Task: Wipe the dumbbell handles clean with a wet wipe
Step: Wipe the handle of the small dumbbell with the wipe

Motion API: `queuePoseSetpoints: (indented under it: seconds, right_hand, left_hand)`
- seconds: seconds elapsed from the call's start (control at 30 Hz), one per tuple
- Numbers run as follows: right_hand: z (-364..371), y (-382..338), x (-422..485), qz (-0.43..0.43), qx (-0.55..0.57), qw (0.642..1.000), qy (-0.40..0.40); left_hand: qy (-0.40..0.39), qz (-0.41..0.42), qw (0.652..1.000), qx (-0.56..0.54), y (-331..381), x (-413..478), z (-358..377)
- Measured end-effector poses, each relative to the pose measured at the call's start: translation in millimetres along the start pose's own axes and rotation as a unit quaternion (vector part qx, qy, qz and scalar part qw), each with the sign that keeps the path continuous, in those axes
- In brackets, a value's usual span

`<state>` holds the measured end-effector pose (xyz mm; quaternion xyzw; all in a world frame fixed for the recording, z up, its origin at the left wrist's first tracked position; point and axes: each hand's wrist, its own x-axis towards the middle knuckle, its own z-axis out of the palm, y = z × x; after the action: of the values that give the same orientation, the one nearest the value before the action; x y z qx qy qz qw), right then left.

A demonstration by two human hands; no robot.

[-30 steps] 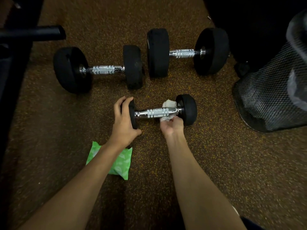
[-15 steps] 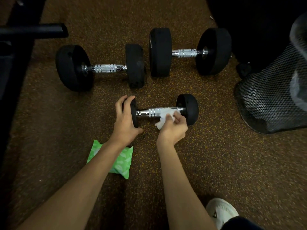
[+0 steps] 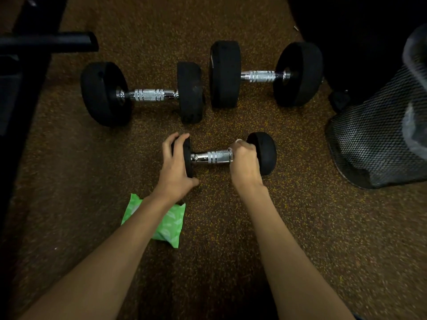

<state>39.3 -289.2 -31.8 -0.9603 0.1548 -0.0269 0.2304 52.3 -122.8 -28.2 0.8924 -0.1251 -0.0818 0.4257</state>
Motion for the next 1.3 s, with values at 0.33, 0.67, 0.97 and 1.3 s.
queuePoseSetpoints:
  seconds: [0.33,0.67,0.97,1.3]
  right_hand:
    - [-8.7,13.4,10.2,-0.077,-0.016,0.994,-0.074]
    - [-31.7,3.5,39.7,-0.077,0.037,0.966,-0.242]
    - [-36.1,1.5,42.0,-0.021,0.069,0.963,-0.260]
    - [-40.4,8.6,26.7,-0.136,0.106,0.967,-0.188]
  left_hand:
    - [0.007,0.011,1.000,-0.002,-4.6,-2.0,1.6]
    - [0.012,0.016,1.000,0.000,-6.4,-1.5,2.5]
    - [0.018,0.019,1.000,-0.001,-8.8,-4.6,4.6]
    - [0.014,0.020,1.000,-0.015,-8.6,-4.5,5.0]
